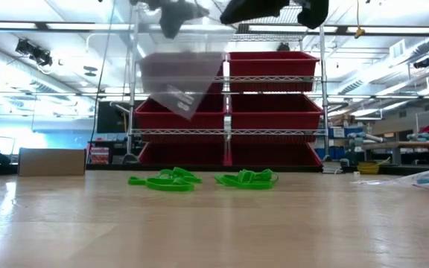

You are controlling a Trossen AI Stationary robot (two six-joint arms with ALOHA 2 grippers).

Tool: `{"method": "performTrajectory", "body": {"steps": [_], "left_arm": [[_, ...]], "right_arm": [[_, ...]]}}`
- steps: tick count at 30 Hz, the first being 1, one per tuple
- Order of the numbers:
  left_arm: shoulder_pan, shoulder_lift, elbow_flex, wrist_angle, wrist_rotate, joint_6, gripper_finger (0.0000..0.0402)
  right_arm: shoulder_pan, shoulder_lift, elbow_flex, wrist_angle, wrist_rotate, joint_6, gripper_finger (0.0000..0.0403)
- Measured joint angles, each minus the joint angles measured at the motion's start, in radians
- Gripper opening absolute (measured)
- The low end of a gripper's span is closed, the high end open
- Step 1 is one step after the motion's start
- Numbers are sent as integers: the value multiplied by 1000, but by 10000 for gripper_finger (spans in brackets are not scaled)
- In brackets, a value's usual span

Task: Sort rubber bands
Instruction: Put the green rubber band into the transparent zip bag

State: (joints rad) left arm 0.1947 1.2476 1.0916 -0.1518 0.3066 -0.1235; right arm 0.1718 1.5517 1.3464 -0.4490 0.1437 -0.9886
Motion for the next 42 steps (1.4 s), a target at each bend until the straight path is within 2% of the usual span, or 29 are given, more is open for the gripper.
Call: {"method": "performTrajectory", "body": {"steps": [5, 10, 15, 18, 20, 24, 27, 30, 33, 37, 42], "left_arm": [[0, 0, 0, -84, 0, -13, 249], [-15, 0, -1, -297, -13, -36, 249], [-100, -2, -88, -345, -146, -44, 249], [-165, -9, -169, -275, -241, -53, 249], [-210, -5, -247, -187, -265, -67, 249], [-285, 19, -438, 114, -277, -125, 249], [-309, 48, -572, 346, -323, -187, 249], [-315, 78, -664, 485, -378, -220, 249], [-312, 105, -708, 491, -424, -219, 249], [-302, 131, -733, 493, -408, -192, 249], [-298, 151, -739, 404, -396, -119, 249]], "right_arm": [[2, -1, 0, -77, 38, -4, 0], [-14, -1, 0, -253, 12, 51, 0], [-14, -2, -26, -364, -1, 100, 0], [-9, -2, -43, -379, 13, 132, 0], [-9, -2, -56, -382, 30, 150, 0], [-10, -8, -80, -380, 85, 177, 0], [-23, -21, -82, -369, 96, 216, 0], [-32, -38, -82, -345, 100, 249, 0], [-35, -54, -82, -302, 99, 272, 0], [-43, -63, -82, -245, 91, 304, 0], [-66, -63, -82, -193, 89, 359, 0]]}}
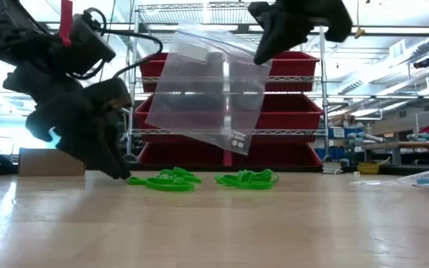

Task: Sort rubber bands
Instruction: Put the green rubber band into the transparent zip bag

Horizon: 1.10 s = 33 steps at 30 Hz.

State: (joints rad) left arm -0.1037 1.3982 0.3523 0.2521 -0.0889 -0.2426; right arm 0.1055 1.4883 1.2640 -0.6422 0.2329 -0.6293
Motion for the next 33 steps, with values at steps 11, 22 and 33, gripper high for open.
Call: {"method": "performTrajectory", "body": {"steps": [11, 22, 33], "left_arm": [[4, 222, 12, 267, 51, 108, 214], [-35, 270, 11, 318, 143, 50, 12], [-112, 114, -3, 276, 204, 50, 2]], "right_arm": [[-33, 0, 0, 94, 2, 96, 0], [14, 0, 0, 55, 124, 139, 0], [50, 0, 0, 62, 135, 192, 0]]}}
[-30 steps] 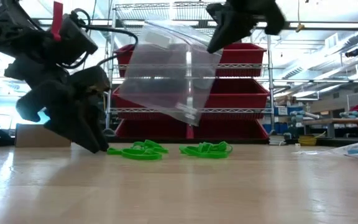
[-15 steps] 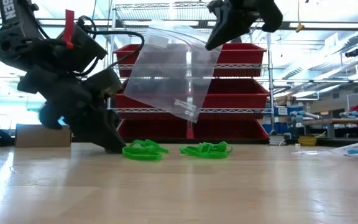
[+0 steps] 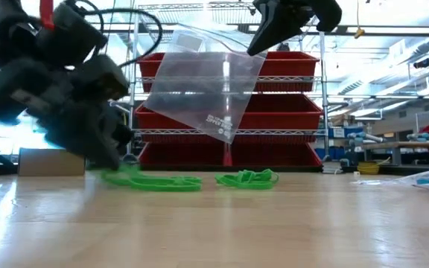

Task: Sort rubber bands
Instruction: Put the green rubber band into the transparent zip bag

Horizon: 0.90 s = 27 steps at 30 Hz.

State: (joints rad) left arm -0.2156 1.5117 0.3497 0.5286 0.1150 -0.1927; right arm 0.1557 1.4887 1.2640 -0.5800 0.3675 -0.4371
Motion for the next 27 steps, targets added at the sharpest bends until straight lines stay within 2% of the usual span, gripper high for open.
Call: {"method": "performTrajectory", "body": {"steps": [3, 7, 11, 22, 24, 27], "left_arm": [[0, -30, 2, 46, -11, 3, 2], [2, -53, 8, 203, 38, 2, 2], [7, -49, 3, 156, 14, -37, 3], [-3, -65, 6, 370, 18, -19, 3], [-3, -69, 25, 335, -8, -7, 4], [0, -62, 50, 139, -33, 4, 4]], "right_arm": [[3, 0, 0, -2, 0, 14, 0], [6, 0, 0, -7, -1, 15, 0], [7, 0, 0, -1, -4, 13, 0], [5, 0, 0, -2, -50, 2, 0], [2, 0, 0, -7, -65, 2, 0], [-2, 0, 0, -15, -74, 8, 0]]}}
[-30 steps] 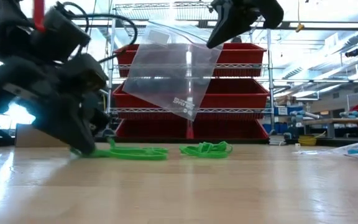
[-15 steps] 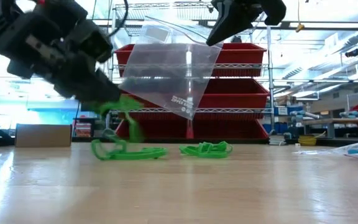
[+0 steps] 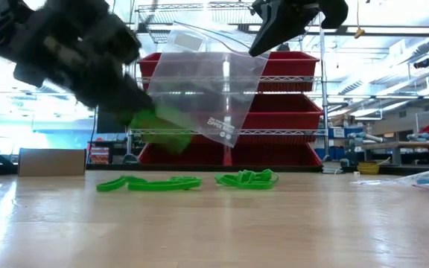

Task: Sort rubber bands
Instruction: Put the green rubber band into the transparent zip bag

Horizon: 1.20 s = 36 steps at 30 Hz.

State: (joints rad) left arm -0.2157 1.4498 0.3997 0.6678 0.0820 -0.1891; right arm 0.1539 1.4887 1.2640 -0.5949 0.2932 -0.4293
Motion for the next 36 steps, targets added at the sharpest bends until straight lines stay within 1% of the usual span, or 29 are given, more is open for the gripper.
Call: {"method": "performTrajectory", "body": {"steps": [2, 6, 11, 24, 28, 30, 32, 33, 36], "left_arm": [[-1, 11, 23, -90, 2, -11, 6], [-1, 12, 28, -110, 10, -28, 20], [0, 12, 28, -89, 9, -27, 29], [0, 12, 28, -71, 5, -24, 31], [0, -9, 28, 16, 5, -17, 31], [-2, -47, 42, 33, 5, 36, 31], [-9, -92, 82, -9, -5, 126, 31], [-15, -119, 109, -62, -13, 180, 31], [-29, -176, 243, -345, -84, 356, 31]], "right_arm": [[0, 0, 0, -1, -1, 5, 0], [0, 0, 0, 0, -1, 6, 0], [0, 0, 0, 8, -1, 7, 0], [0, 0, 0, 1, -2, 8, 0], [-2, 0, 0, -58, -37, 9, 0], [-6, 0, 0, -85, -85, 10, 0], [-8, 0, 0, -98, -134, 10, 0], [-8, 0, 0, -105, -153, 10, 0], [-8, 0, 0, -119, -200, 10, 0]]}}
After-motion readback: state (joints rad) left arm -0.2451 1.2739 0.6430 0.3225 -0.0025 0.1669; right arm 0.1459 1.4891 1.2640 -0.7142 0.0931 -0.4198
